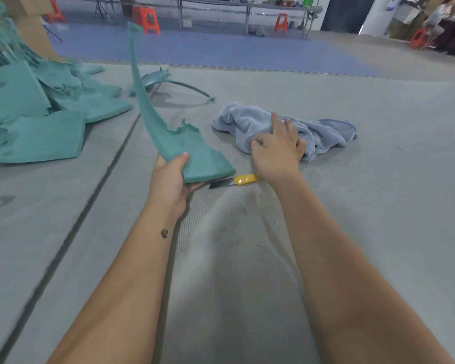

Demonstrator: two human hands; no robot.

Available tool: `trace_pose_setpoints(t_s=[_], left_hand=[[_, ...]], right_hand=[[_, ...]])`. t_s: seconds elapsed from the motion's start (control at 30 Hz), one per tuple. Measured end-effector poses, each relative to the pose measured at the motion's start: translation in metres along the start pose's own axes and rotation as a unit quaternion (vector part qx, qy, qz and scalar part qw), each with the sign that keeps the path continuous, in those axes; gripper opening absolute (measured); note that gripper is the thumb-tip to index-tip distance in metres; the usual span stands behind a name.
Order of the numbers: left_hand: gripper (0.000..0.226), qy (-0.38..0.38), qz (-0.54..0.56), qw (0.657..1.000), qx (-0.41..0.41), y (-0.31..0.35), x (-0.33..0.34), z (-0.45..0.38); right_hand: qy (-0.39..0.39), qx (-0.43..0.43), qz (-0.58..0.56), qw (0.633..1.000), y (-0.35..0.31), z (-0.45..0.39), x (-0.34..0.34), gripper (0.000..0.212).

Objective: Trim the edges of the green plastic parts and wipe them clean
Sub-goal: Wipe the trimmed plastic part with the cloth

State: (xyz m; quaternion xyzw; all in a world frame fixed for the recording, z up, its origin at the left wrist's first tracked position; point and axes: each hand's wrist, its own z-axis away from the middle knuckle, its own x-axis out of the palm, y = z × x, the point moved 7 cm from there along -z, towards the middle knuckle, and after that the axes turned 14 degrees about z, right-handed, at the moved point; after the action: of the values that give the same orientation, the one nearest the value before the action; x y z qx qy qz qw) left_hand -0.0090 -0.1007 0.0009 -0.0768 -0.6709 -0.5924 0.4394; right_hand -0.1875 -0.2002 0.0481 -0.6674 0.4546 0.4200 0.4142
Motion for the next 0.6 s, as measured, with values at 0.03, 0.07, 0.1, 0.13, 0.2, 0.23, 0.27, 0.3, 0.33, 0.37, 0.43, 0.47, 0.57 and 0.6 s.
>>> trace_pose_setpoints(t_s=[0.03,0.07,0.1,0.13,0.2,0.23,0.27,0.3,0.33,0.37,0.43,0.47,0.57,0.6], left_hand=[[0.026,-0.006,-0.002,1.0,-0.006,-0.001,0.001,0.0],[0.027,-0.008,-0.003,1.0,-0.009,-0.002,0.001,0.001],[0.026,-0.007,-0.002,1.0,-0.011,-0.002,0.001,0.001],[0.025,-0.007,0.001,1.0,-0.013,-0.002,0.001,0.001],[0.024,-0.007,0.009,1.0,-0.015,-0.001,0.001,0.001],[0.024,-0.009,0.012,1.0,-0.016,-0.001,0.001,0.001],[0.025,-0.013,0.014,1.0,-0.016,-0.001,0.002,0.001],[0.026,-0.017,0.014,1.0,-0.015,-0.001,0.003,0.001],[0.026,-0.021,0.013,1.0,-0.014,-0.001,0.004,0.001],[0.026,-0.024,0.012,1.0,-0.011,-0.001,0.004,0.001],[0.026,-0.028,0.012,1.0,-0.005,-0.001,0.005,0.002],[0.026,-0.025,0.012,1.0,-0.002,-0.001,0.005,0.001],[0.025,-0.003,0.014,1.0,0.008,-0.001,0.001,-0.002],[0.024,0.002,0.014,1.0,0.009,-0.001,0.0,-0.002]], right_hand=[[-0.025,-0.006,0.023,0.999,0.001,-0.004,0.001,0.031],[-0.047,-0.008,0.038,0.998,0.002,-0.007,0.002,0.032],[-0.059,0.0,0.033,0.998,0.003,-0.01,0.002,0.034],[-0.056,0.015,0.007,0.998,0.004,-0.012,-0.002,0.032],[0.025,0.053,-0.079,0.995,0.007,-0.013,-0.024,0.02],[0.088,0.067,-0.129,0.986,0.009,-0.011,-0.039,0.017],[0.146,0.07,-0.185,0.969,0.01,-0.007,-0.054,0.02],[0.199,0.066,-0.245,0.946,0.012,-0.003,-0.068,0.032],[0.247,0.058,-0.295,0.921,0.015,0.002,-0.081,0.043],[0.286,0.048,-0.318,0.903,0.018,0.008,-0.091,0.046],[0.305,0.056,-0.296,0.903,0.024,0.015,-0.1,0.025],[0.282,0.086,-0.256,0.921,0.027,0.014,-0.099,0.023],[0.232,0.141,-0.152,0.95,0.033,0.013,-0.098,0.035],[0.237,0.142,-0.143,0.951,0.032,0.013,-0.1,0.037]])
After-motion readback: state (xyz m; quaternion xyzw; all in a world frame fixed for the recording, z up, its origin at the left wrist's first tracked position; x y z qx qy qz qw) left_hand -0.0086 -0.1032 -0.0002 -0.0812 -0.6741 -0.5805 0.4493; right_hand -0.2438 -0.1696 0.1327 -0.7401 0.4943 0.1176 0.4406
